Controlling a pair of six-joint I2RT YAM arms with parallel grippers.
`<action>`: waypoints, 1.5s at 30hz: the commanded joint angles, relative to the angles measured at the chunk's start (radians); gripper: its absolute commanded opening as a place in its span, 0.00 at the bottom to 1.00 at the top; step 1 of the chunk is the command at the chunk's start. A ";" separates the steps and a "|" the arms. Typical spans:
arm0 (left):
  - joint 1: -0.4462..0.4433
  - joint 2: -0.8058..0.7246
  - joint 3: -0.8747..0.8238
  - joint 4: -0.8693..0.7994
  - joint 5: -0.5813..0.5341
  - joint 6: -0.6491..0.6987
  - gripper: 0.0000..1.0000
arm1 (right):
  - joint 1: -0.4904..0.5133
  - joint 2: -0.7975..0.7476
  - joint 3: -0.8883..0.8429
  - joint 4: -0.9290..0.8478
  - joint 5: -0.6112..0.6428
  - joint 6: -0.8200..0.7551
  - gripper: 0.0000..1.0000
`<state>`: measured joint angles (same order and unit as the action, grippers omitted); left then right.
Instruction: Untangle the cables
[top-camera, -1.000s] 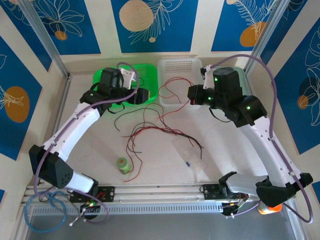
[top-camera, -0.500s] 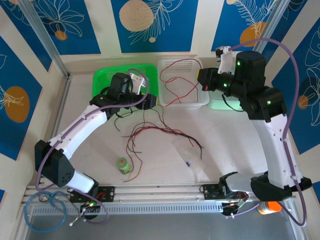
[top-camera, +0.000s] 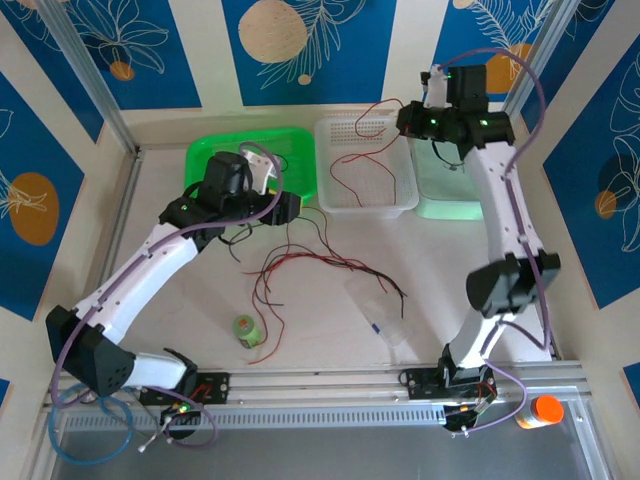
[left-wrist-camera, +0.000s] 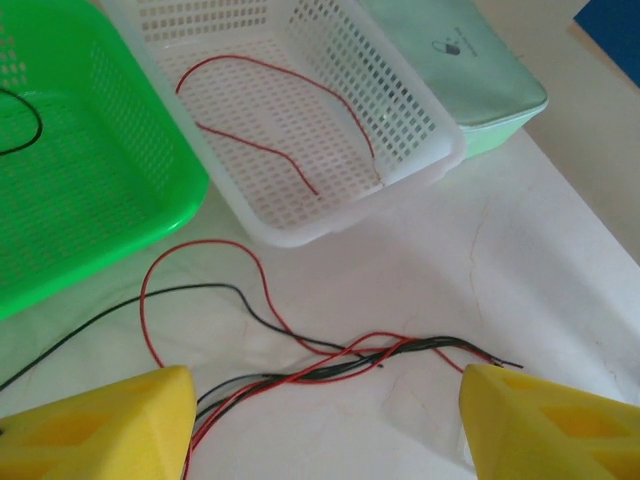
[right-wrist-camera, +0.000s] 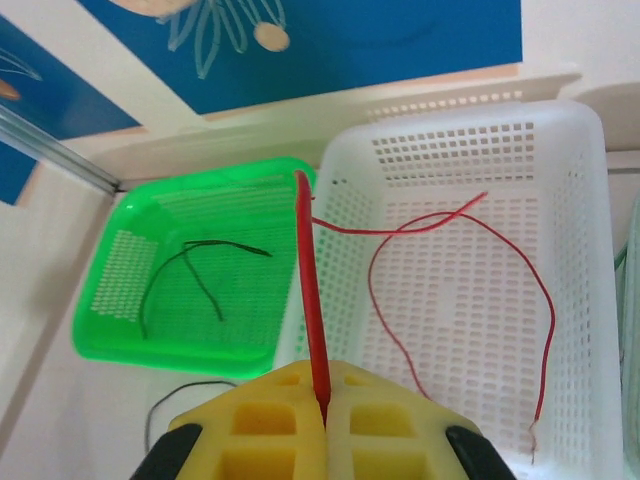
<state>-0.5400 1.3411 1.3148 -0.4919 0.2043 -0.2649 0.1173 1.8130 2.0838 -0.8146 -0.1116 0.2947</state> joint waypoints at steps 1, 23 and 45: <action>-0.009 -0.022 -0.012 -0.065 -0.035 -0.008 0.70 | -0.007 0.120 0.093 0.001 -0.003 -0.052 0.00; -0.018 -0.009 -0.002 -0.244 -0.089 -0.049 0.72 | 0.039 0.414 -0.029 0.105 0.205 -0.016 0.28; -0.002 0.325 -0.034 -0.322 -0.141 -0.034 0.68 | 0.236 -0.133 -0.443 0.140 0.333 -0.053 0.49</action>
<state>-0.5472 1.6165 1.2934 -0.8261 0.0914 -0.3069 0.3386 1.7794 1.7157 -0.6952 0.2070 0.2356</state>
